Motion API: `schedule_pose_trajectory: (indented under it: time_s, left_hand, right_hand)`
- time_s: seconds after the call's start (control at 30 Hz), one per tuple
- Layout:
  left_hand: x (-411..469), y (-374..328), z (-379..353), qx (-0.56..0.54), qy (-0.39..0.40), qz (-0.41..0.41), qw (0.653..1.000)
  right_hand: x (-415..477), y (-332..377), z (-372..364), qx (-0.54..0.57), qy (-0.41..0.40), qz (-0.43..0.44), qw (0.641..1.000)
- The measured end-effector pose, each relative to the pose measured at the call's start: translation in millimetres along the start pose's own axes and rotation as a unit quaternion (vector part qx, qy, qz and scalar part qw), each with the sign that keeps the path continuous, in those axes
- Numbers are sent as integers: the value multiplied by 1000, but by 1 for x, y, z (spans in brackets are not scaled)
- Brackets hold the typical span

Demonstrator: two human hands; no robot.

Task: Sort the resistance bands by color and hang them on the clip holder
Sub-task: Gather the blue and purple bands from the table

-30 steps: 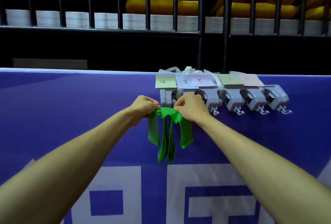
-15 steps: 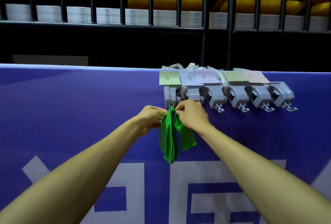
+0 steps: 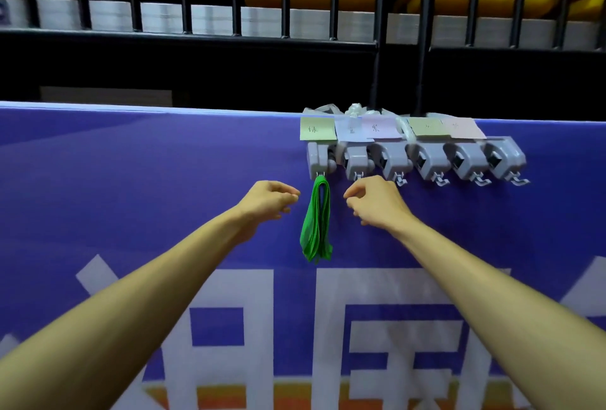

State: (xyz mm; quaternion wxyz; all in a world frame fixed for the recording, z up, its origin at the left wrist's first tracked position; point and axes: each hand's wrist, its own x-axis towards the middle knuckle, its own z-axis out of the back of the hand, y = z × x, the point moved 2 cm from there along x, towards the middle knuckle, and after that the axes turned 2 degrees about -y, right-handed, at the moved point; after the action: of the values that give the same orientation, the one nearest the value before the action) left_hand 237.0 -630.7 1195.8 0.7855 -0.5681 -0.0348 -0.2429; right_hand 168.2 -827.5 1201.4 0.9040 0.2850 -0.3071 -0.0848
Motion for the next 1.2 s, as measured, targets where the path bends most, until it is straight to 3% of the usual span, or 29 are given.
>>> schedule_pose_trajectory:
  time_s: [0.37,0.63,0.9,1.2]
  left_hand:
    - [-90,62,6,56,57,28,996]
    - [-155,164,8,74,113,127,983]
    - [-228,274,-8,32,135,245,960]
    - [-306,358,-31,20,179,338,924]
  right_hand:
    - [-94,-27,-62,60,154,-68,984]
    - [-164,-49,-166,46,290,-76,953]
    - [-240,-79,-242,52,350,-123,927]
    - [-342,-117,-289,87,371,-248,891]
